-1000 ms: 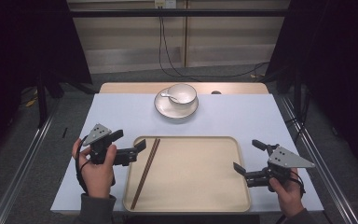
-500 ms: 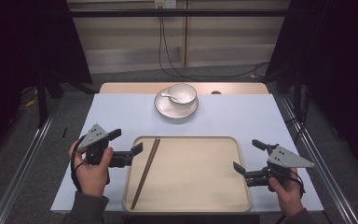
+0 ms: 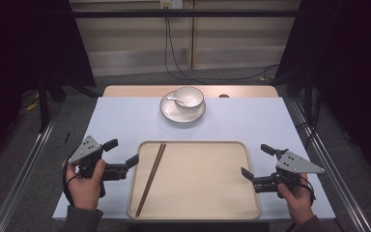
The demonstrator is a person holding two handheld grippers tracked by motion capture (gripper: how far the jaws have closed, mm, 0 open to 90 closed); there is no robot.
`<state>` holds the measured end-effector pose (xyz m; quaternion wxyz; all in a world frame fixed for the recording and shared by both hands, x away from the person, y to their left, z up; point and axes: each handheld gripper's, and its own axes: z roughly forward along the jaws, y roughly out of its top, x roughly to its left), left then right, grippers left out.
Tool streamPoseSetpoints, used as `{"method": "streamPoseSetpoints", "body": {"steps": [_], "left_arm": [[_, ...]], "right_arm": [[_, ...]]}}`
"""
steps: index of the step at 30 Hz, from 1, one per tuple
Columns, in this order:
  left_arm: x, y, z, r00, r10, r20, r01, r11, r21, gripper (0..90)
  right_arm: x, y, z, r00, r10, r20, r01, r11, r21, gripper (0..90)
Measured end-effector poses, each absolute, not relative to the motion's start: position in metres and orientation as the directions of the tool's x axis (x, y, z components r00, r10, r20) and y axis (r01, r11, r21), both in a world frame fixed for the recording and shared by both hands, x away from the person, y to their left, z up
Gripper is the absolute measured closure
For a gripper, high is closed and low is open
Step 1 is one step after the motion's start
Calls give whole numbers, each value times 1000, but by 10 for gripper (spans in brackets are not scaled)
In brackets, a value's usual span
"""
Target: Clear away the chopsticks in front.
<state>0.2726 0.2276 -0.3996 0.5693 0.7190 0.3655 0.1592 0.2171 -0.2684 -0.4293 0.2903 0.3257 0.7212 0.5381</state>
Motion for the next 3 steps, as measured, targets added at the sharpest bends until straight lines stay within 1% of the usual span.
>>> {"method": "streamPoseSetpoints", "body": {"steps": [3], "left_arm": [[274,227,-401,681,708,-187,348,-88,933,11]], "right_arm": [[219,-268,-430,-614,786,-66,173,216,961,1]]}}
